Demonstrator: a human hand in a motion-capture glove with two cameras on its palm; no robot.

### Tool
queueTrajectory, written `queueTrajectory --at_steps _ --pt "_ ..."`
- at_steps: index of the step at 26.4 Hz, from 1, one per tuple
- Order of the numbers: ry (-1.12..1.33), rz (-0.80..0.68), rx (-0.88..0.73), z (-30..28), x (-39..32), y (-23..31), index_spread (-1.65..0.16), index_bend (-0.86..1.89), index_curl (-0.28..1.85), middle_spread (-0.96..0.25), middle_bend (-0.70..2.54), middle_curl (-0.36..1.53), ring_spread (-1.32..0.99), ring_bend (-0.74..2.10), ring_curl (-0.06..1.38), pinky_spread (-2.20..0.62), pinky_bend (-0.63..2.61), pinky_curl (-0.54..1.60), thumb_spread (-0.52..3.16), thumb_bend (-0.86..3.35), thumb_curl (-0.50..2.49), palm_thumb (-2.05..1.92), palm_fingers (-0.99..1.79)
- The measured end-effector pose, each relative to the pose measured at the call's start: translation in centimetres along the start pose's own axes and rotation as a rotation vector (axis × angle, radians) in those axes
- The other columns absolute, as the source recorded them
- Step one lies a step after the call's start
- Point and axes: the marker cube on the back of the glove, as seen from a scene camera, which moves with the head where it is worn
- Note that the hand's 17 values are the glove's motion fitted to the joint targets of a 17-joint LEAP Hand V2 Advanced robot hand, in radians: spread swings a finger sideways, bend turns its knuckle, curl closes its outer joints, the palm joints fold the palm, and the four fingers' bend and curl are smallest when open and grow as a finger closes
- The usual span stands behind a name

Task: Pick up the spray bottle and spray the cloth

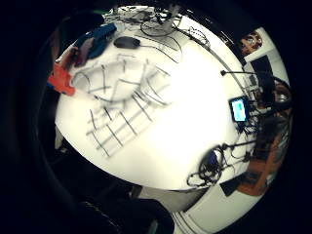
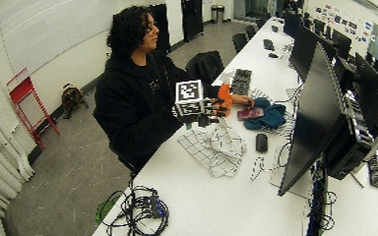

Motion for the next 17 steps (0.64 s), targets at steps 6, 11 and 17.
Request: queueTrajectory --at_steps 6,11,17 --pt "0.139 0.059 -0.036 -0.1 1.9 4.9 -0.40 0.15 0.33 -0.08 0.27 0.37 -0.10 0.38 0.34 0.19 0.32 0.34 0.95 -0.05 0.44 0.35 0.35" --pt "0.190 0.125 -0.025 1.2 2.2 7.5 -0.41 0.15 0.32 -0.08 0.24 0.37 -0.10 0.36 0.33 0.20 0.29 0.33 0.97 -0.05 0.40 0.32 0.33" --pt "0.112 0.128 -0.028 3.3 1.7 8.4 -0.41 0.14 0.31 -0.08 0.23 0.36 -0.09 0.35 0.32 0.21 0.27 0.33 0.98 -0.04 0.38 0.30 0.33"
